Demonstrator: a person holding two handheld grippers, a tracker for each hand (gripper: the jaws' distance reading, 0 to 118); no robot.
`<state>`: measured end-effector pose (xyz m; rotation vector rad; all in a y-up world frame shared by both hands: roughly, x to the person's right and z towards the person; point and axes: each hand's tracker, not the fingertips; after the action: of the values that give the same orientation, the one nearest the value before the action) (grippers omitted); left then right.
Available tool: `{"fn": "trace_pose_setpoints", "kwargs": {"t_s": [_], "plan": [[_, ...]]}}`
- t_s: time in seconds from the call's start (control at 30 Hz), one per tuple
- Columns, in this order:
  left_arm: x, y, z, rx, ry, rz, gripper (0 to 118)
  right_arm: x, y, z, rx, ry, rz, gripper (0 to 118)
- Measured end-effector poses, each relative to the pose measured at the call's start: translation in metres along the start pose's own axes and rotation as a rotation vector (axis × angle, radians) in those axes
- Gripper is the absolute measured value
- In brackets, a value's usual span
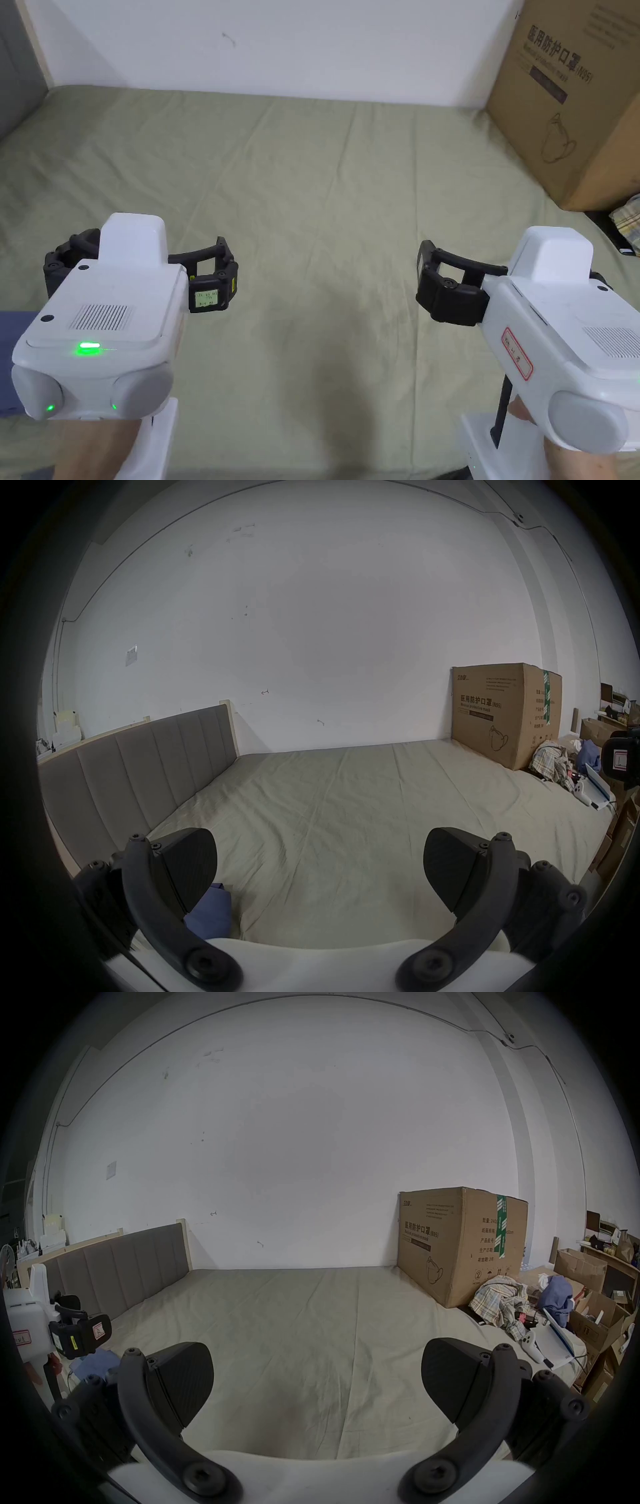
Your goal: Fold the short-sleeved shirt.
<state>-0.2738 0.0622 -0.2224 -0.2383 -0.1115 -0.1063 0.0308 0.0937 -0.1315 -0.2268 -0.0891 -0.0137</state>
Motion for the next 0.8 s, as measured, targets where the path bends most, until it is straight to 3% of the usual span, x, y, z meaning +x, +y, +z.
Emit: {"fn": "trace_pose_setpoints", "kwargs": {"t_s": [0.8], "plan": [[0.0008, -0.0017, 0.0031, -0.005, -0.002, -0.004, 118, -0.0051, -0.0002, 0.0035, 0.007, 0.011, 0.015, 118]]}}
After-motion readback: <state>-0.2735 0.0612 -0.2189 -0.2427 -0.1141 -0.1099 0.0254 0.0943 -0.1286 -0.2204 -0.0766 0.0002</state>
